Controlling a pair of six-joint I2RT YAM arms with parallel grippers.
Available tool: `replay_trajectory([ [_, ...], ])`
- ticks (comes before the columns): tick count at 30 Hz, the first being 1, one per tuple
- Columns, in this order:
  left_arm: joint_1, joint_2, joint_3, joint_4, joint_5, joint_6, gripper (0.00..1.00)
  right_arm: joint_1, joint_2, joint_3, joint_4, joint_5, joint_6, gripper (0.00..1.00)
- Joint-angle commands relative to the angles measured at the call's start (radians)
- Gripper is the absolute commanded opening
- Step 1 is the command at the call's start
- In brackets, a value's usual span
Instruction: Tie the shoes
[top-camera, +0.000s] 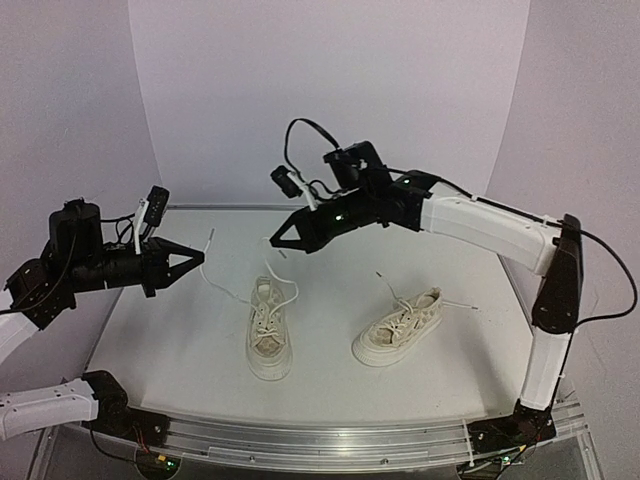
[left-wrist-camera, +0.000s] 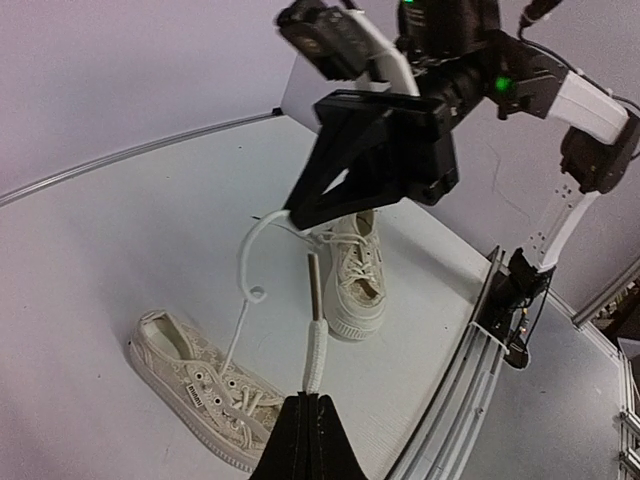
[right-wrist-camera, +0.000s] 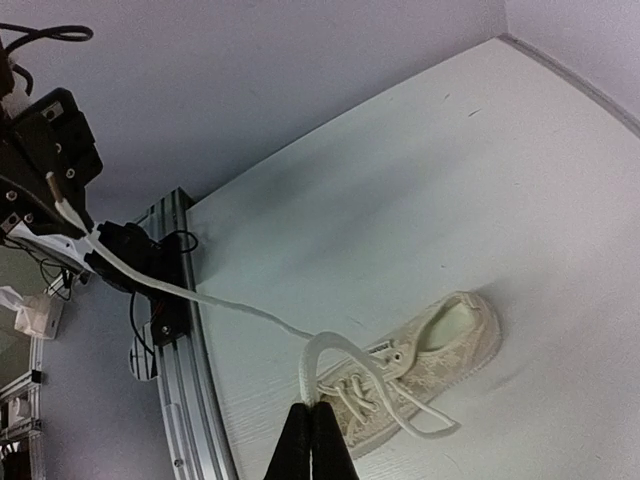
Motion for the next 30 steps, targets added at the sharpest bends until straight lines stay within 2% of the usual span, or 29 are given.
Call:
replay_trajectory([
  [1,0.004,-0.070,-0.011,0.055,0.166,0.035,0.00,0.069,0.152,0.170,0.051,-0.070,0.076,0.00],
  [5,0.004,-0.116,-0.020,0.083,0.244,0.049,0.00,0.118,0.310,0.347,0.088,-0.104,0.151,0.00],
  [12,0.004,-0.126,-0.014,0.051,0.268,0.081,0.00,0.165,0.560,0.609,0.177,-0.135,0.295,0.00],
  [20,0.004,-0.138,-0.014,0.015,0.240,0.096,0.00,0.165,0.673,0.659,0.279,-0.143,0.407,0.00],
  [22,0.004,-0.137,-0.012,0.002,0.205,0.093,0.00,0.159,0.633,0.620,0.279,-0.115,0.390,0.00],
  [24,0.004,-0.135,-0.008,-0.008,0.134,0.062,0.00,0.134,0.531,0.508,0.282,-0.068,0.364,0.00],
  [26,0.004,-0.123,-0.003,-0.014,-0.030,0.004,0.00,0.102,0.403,0.365,0.304,-0.004,0.347,0.00],
  [30,0.004,-0.053,0.055,-0.123,-0.461,-0.097,0.00,0.003,0.085,0.014,0.380,0.129,0.349,0.00],
])
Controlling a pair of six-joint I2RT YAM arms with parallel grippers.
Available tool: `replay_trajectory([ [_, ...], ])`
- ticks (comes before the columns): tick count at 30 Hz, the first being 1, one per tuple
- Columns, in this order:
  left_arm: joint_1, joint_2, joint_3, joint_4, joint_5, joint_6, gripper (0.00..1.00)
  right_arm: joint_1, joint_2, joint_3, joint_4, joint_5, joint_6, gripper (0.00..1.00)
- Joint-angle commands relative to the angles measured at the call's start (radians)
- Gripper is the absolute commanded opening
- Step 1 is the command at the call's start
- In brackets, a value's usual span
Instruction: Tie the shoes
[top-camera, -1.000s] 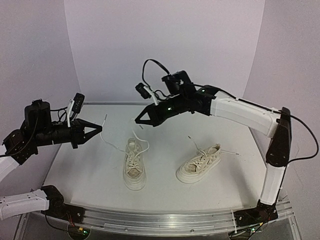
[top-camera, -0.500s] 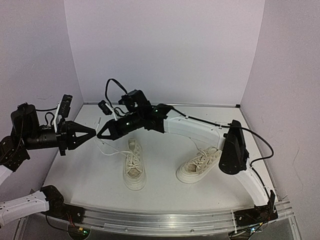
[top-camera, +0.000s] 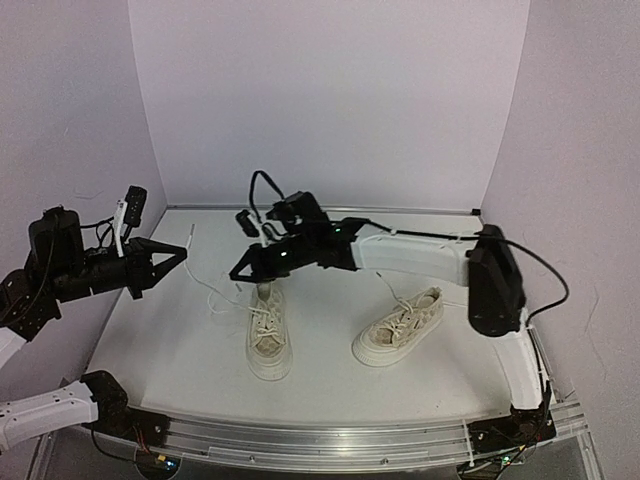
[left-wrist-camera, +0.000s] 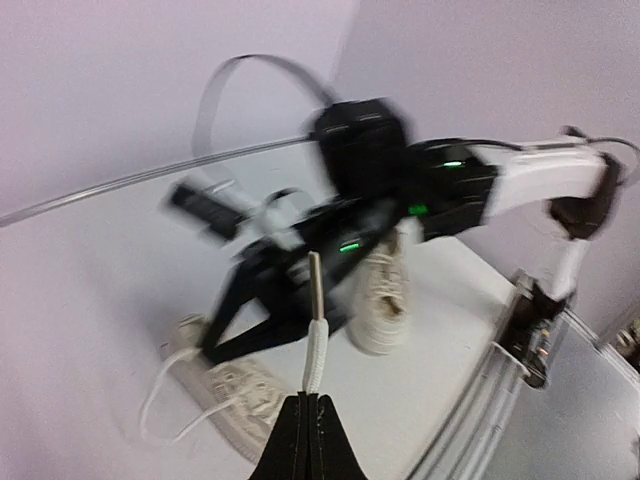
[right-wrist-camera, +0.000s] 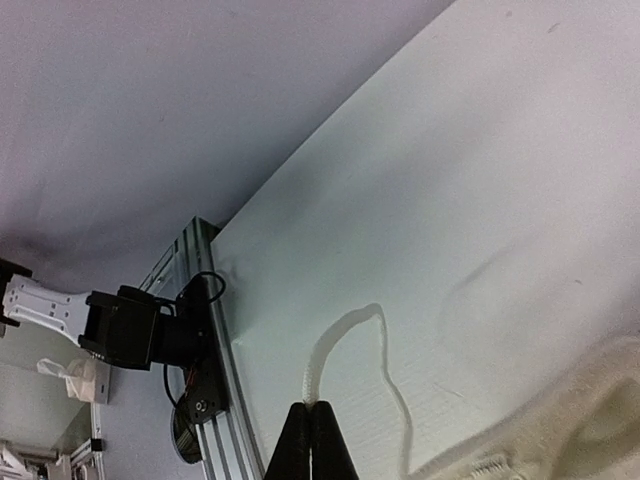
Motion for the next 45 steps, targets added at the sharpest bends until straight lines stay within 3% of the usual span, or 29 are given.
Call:
replay_trajectory([
  [1,0.004,0.084,0.084,-0.106,-0.491,-0.114,0.00,-0.137,-0.422,-0.328,0.136,0.181,-0.004,0.00],
  [6,0.007,0.162,0.109,-0.170,-0.721,-0.194,0.00,-0.248,-0.696,-0.659,0.139,0.319,0.004,0.00],
  [12,0.010,0.135,0.106,-0.265,-0.905,-0.272,0.00,-0.301,-0.938,-0.919,0.079,0.477,0.013,0.00],
  [16,0.010,0.115,0.086,-0.301,-0.930,-0.285,0.00,-0.325,-1.057,-1.032,0.035,0.551,0.025,0.00],
  [25,0.023,0.135,0.025,-0.277,-0.927,-0.299,0.00,-0.368,-1.161,-1.144,-0.068,0.724,0.030,0.00],
  [28,0.047,0.187,0.001,-0.218,-0.864,-0.276,0.00,-0.380,-1.186,-1.165,-0.066,0.697,0.028,0.00],
  [36,0.097,0.520,-0.133,0.087,-0.510,-0.296,0.00,-0.380,-1.029,-1.257,0.187,0.341,0.084,0.00],
  [45,0.072,0.681,-0.246,0.256,-0.337,-0.299,0.00,-0.380,-0.949,-1.245,0.253,0.288,0.079,0.00],
])
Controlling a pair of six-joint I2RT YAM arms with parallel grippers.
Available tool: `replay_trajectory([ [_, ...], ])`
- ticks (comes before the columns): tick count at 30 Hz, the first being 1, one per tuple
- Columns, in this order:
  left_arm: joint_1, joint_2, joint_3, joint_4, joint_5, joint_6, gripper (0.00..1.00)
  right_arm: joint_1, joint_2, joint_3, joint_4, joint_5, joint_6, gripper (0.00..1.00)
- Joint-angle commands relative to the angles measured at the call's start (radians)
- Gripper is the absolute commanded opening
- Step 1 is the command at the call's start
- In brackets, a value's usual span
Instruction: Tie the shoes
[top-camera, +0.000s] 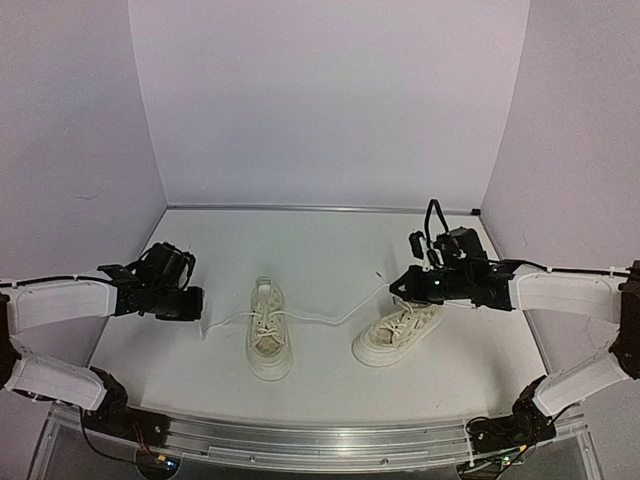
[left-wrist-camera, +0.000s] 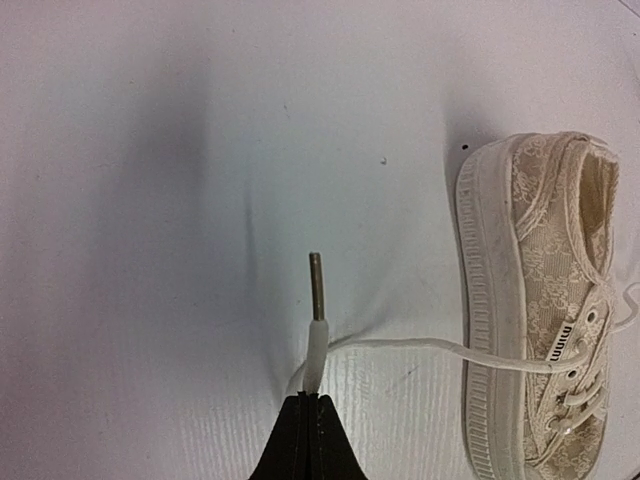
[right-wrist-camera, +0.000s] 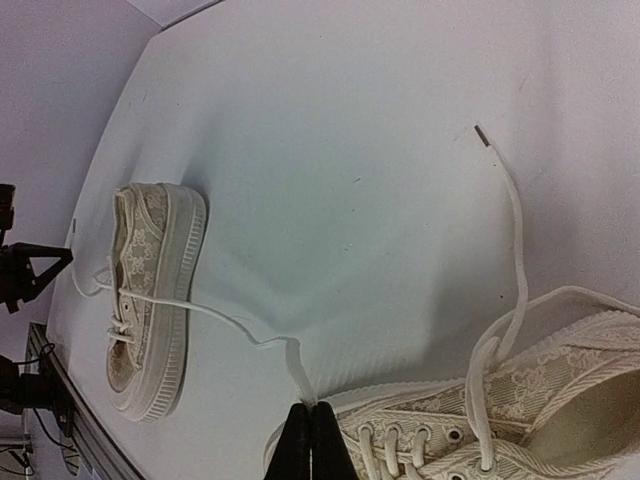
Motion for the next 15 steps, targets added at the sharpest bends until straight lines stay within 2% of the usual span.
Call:
replay_trajectory([
  [1,-0.019,0.074,-0.045,0.177,0.160,-0.017,0.00,-0.001,0.018,0.033,0.088,-0.047,0.000,0.00],
  [15,-0.068,0.304,-0.007,0.402,0.331,-0.066,0.00,-0.001,0.002,0.033,0.089,-0.032,-0.008,0.00],
])
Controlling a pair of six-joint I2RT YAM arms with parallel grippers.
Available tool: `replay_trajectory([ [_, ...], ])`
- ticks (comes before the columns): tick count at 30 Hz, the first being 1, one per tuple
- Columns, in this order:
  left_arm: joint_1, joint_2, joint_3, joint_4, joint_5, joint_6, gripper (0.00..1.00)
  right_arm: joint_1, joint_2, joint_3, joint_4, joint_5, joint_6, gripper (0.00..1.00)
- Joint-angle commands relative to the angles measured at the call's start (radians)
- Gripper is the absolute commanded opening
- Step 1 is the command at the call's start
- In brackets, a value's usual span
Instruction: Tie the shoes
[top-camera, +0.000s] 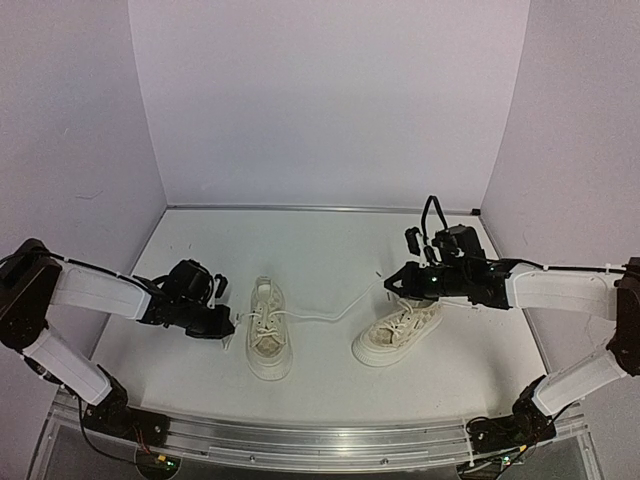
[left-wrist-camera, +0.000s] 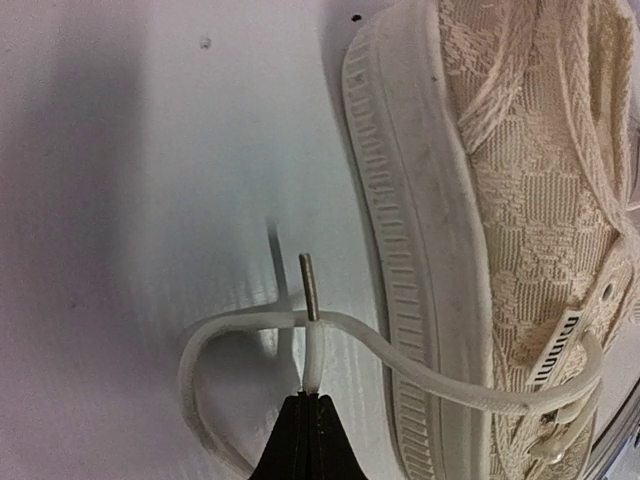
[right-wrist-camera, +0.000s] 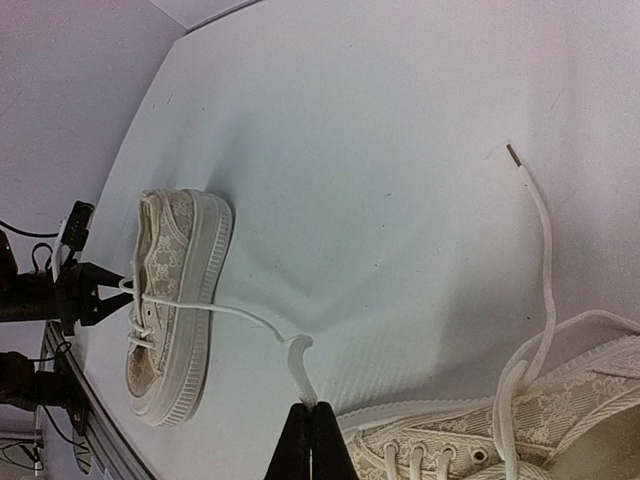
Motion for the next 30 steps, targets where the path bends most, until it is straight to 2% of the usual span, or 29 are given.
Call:
replay_trajectory([
  [1,-0.015,0.060,0.045,0.144,0.093,-0.045,0.00,0.000,-0.026,0.021,0.030,0.010,-0.008,0.00],
  [16,-0.102,0.231,0.172,0.261,0.146,-0.113,0.00,-0.001,-0.027,0.045,0.006,0.015,-0.020,0.00],
  [20,-0.105,0.233,0.182,0.273,0.148,-0.112,0.00,-0.001,-0.028,0.055,-0.003,0.017,-0.027,0.00],
  [22,-0.105,0.205,0.177,0.261,0.125,-0.101,0.00,-0.001,-0.028,0.065,-0.010,0.013,-0.030,0.00],
  [25,-0.077,0.052,0.174,0.129,0.010,-0.033,0.00,-0.014,-0.055,0.101,-0.039,0.015,-0.046,0.00],
  [30,0.087,-0.260,0.136,-0.053,0.011,0.071,0.00,-0.076,-0.122,0.178,-0.130,0.002,-0.090,0.00],
])
